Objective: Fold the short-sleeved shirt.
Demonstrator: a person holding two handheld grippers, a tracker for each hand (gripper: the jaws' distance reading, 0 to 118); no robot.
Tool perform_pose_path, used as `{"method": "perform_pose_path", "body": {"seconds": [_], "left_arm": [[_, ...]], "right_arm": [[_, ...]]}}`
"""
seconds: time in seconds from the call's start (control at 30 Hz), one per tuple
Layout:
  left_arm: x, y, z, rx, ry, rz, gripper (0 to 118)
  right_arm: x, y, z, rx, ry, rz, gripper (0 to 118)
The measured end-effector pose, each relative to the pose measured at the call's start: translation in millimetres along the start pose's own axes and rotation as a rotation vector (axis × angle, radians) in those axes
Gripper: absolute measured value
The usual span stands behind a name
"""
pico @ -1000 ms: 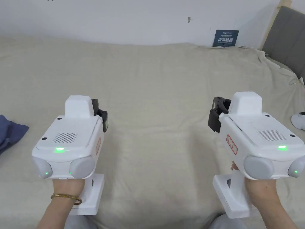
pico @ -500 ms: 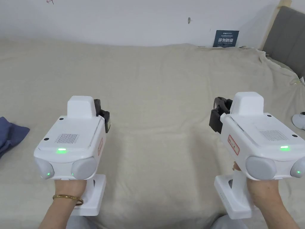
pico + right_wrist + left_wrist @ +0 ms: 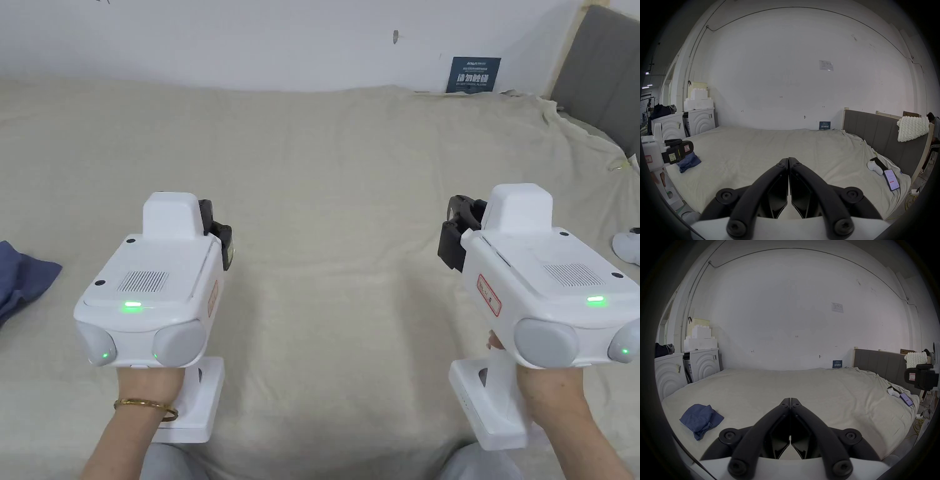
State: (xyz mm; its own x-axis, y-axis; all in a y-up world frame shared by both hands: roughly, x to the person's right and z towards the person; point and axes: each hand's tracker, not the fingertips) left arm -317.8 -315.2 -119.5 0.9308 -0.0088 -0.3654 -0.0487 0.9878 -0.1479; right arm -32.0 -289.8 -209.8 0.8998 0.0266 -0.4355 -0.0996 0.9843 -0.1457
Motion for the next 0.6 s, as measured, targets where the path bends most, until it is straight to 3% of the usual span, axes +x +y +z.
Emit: {"method": "perform_pose_path", "body": {"seconds": [0.6], "left_arm": [[3.5,2.8,0.3,0.006,-0.008,-0.014,0]], "right_arm": [[-0.9,-0.2,1.7,0.000,0.003,0.003,0]]}}
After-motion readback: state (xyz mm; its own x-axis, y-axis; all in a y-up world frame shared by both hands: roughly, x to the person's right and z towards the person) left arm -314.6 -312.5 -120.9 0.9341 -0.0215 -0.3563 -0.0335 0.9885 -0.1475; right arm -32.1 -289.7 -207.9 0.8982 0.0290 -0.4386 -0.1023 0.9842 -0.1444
